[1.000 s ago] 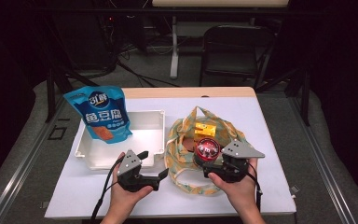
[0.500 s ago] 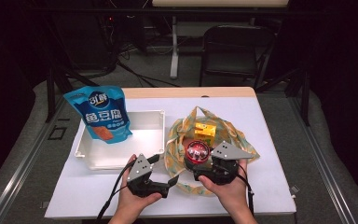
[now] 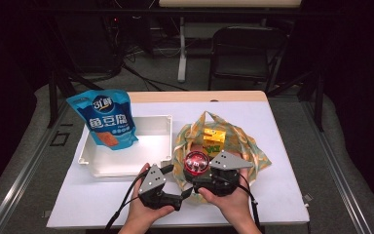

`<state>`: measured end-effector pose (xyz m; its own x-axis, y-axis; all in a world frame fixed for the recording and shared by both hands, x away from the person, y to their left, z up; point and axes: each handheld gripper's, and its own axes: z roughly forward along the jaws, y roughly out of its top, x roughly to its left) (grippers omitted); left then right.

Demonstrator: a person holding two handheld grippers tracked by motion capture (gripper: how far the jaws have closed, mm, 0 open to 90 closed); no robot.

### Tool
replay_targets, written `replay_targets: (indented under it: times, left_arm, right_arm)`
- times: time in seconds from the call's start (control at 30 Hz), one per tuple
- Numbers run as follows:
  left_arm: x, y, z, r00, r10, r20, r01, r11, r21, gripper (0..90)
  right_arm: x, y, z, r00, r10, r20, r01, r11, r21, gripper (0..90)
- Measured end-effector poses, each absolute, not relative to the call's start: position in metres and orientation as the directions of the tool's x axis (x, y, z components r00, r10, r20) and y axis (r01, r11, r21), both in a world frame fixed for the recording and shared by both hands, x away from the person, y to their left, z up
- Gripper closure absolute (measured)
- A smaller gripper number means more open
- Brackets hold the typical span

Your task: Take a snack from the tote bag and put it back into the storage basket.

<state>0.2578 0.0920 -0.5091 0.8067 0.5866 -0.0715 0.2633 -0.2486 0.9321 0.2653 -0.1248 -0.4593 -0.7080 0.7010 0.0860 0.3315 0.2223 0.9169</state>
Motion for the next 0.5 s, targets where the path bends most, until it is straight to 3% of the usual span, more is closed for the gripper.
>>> replay_targets:
  times: [0.5]
  left_arm:
    - [0.254,0.088,-0.510,0.829,0.557,-0.041,0.221,-0.259,0.940,15.7]
  right_arm:
    - [0.260,-0.109,-0.464,-0.741,0.667,0.081,0.329,0.255,0.909,25.3]
